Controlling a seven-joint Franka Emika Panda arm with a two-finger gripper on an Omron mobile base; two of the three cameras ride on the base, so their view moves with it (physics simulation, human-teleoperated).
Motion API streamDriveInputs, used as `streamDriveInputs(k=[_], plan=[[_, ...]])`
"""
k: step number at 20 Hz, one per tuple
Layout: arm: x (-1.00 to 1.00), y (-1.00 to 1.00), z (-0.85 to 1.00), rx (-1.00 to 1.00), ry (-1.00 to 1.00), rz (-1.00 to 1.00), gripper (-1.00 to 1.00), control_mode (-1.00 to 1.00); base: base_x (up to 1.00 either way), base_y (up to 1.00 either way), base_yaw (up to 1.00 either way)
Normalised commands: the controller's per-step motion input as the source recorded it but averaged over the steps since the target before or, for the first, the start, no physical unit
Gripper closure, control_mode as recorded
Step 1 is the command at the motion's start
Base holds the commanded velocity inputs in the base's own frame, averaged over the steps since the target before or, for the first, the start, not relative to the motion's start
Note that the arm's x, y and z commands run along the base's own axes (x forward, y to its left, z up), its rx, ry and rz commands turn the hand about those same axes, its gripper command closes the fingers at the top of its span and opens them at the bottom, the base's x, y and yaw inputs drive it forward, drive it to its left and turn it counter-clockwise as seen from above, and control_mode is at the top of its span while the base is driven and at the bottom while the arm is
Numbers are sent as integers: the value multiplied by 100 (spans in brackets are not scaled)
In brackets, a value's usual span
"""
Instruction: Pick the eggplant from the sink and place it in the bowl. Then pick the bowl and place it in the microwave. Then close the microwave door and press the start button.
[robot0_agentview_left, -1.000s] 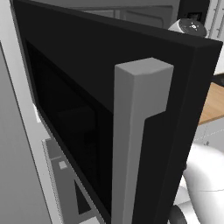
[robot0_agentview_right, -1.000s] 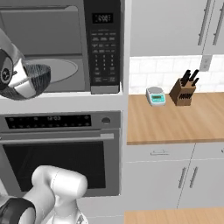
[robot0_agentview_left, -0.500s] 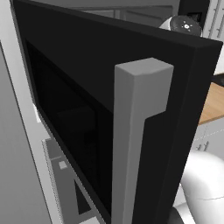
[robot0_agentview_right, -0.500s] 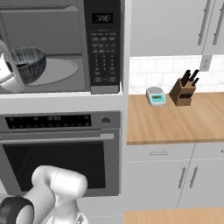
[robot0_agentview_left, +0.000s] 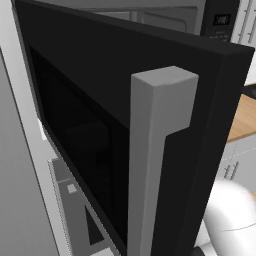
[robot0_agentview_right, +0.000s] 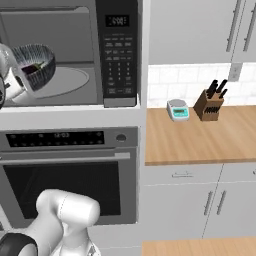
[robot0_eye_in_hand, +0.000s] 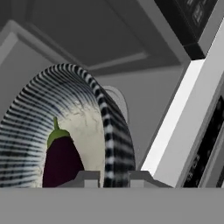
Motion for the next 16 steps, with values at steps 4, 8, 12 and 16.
streamDriveInputs(k=[4,8,12,16], plan=[[65,9,0,0,7,5,100,-100,0,0,0],[58,16,-14,0,12,5,100,-100,0,0,0],[51,12,-20,0,9,5,100,-100,0,0,0],[38,5,-10,0,3,5,100,-100,0,0,0]])
